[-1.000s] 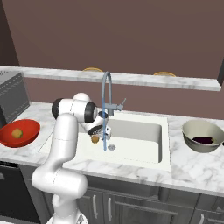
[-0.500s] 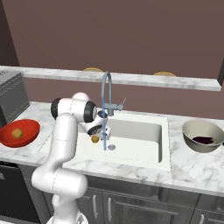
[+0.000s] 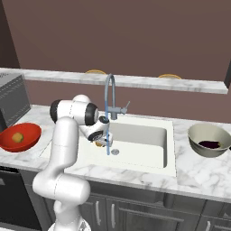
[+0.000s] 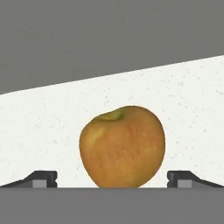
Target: Pick the apples from the sink and place them in one bowl. Place the eggplant in the other bowl. Then turn off the sink faucet.
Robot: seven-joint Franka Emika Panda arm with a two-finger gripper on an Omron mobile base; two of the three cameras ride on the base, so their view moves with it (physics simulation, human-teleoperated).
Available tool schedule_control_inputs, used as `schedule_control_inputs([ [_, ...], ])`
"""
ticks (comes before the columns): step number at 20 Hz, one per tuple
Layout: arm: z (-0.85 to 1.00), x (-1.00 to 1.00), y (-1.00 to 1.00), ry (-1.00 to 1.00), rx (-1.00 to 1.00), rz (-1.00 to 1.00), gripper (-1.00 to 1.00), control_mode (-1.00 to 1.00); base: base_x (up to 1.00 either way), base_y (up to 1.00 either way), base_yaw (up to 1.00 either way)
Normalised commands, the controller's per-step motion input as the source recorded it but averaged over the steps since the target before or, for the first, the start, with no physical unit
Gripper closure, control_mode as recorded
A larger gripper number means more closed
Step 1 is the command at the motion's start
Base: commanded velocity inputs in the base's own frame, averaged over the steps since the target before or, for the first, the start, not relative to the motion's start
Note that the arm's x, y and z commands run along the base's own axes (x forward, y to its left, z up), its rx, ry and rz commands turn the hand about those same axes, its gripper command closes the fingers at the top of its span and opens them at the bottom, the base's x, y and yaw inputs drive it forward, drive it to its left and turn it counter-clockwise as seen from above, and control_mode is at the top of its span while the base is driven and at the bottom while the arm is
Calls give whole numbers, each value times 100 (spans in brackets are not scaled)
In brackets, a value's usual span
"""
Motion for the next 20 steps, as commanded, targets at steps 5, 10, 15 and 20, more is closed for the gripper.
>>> schedule_control_inputs([
  [5, 0, -9, 3, 0, 0, -2, -100, -100, 0, 0, 0],
  [10, -6, 0, 1, -1, 0, 0, -100, -100, 0, 0, 0],
  [15, -4, 1, 0, -3, 0, 0, -100, -100, 0, 0, 0],
  [20, 0, 11, -1, 0, 0, 0, -100, -100, 0, 0, 0],
])
